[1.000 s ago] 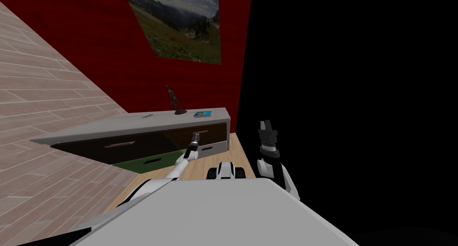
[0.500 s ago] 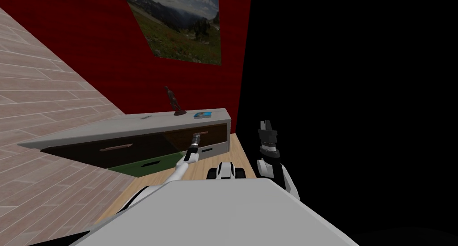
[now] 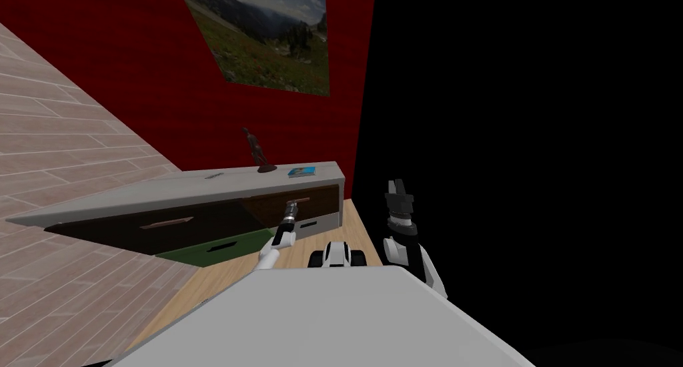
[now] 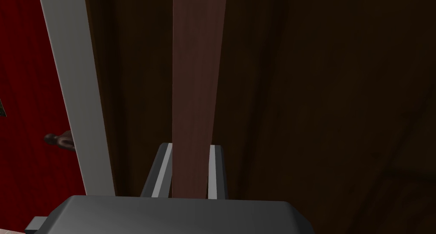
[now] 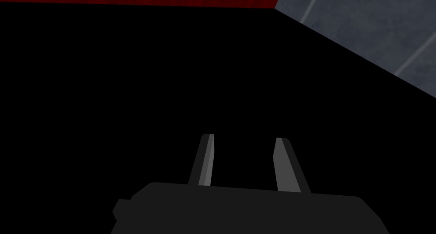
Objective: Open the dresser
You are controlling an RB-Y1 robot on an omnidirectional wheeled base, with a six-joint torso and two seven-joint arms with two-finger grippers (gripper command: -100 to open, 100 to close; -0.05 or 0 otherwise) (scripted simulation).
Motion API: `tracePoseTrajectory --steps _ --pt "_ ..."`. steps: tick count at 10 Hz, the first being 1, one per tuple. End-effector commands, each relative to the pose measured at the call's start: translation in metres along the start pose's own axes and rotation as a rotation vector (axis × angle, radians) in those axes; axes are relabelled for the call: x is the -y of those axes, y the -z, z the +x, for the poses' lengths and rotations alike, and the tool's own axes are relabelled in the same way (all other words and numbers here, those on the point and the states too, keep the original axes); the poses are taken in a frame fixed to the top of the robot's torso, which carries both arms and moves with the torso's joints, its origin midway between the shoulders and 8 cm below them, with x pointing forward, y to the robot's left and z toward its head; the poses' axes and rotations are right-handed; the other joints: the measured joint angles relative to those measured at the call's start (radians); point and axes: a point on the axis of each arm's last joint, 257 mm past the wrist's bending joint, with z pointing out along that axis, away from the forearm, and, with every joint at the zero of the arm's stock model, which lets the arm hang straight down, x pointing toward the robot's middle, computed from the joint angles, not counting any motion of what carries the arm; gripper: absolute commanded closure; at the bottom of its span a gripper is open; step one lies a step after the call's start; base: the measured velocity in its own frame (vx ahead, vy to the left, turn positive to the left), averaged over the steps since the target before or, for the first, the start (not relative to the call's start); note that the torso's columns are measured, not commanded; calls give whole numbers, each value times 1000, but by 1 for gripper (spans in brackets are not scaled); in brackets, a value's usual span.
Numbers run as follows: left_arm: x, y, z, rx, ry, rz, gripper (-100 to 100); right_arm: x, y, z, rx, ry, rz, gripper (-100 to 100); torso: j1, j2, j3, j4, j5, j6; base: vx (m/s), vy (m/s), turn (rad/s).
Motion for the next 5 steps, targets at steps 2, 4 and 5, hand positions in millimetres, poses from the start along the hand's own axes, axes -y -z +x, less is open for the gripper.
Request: tracePoseTrajectory --steps 2,4,5 --pt "-7 33 11 15 12 -19 100 0 0 0 0 0 0 0 -1 0 0 0 -1 -1 46 44 -73" --pt "-10 43 4 24 6 -27 100 0 0 0 0 0 0 0 -1 0 1 -1 1 0 30 26 -38" --pt "-11 45 3 25 5 -30 100 0 0 0 0 0 0 0 -2 2 1 0 0 -2 4 -10 1"
